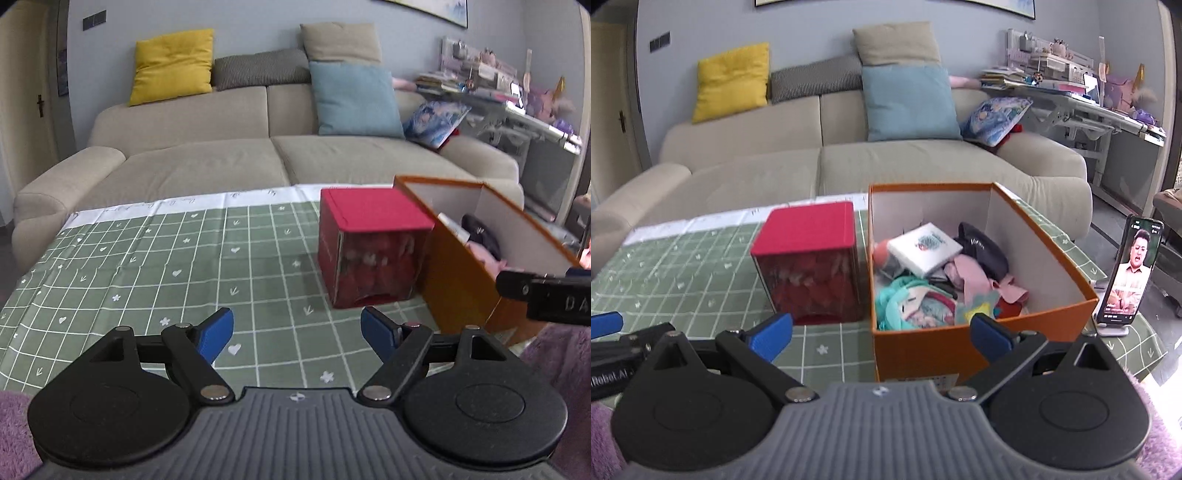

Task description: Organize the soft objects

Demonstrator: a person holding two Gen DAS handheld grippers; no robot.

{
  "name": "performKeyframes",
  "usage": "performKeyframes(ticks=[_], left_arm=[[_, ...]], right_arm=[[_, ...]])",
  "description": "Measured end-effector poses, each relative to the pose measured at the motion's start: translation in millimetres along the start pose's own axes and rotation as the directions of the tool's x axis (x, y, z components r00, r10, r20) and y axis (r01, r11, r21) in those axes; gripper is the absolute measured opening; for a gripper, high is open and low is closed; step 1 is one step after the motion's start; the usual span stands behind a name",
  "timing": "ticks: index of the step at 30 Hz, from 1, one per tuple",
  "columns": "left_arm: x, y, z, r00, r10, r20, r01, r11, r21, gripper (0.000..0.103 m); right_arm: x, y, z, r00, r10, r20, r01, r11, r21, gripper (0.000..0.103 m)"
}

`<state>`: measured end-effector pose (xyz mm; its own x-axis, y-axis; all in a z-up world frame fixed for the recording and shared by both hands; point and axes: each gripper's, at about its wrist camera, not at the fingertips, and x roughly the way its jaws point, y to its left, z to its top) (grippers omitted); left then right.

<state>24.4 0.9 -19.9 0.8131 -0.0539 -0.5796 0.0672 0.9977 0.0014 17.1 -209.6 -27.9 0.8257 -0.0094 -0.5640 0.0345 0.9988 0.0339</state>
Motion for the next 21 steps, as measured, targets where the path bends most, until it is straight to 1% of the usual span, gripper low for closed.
performKeyframes(ticks=[6,21], left_arm=[[1.0,4.8,-5.1,0.999,0.008,-0.041,-0.008,1.0,-0.007,0.092],[-2.1,0.8,-5.1,0.999,0.01,-0.04,-0.009,1.0,0.023,0.092]], right_arm=[[2.9,6.4,-2.0,1.0,0.002,-0.013,-0.003,0.999,-0.034,0.1],[4.5,6.3,-0.7,1.0,0.0,-0.02,-0.001,1.0,-0.027,0.1]])
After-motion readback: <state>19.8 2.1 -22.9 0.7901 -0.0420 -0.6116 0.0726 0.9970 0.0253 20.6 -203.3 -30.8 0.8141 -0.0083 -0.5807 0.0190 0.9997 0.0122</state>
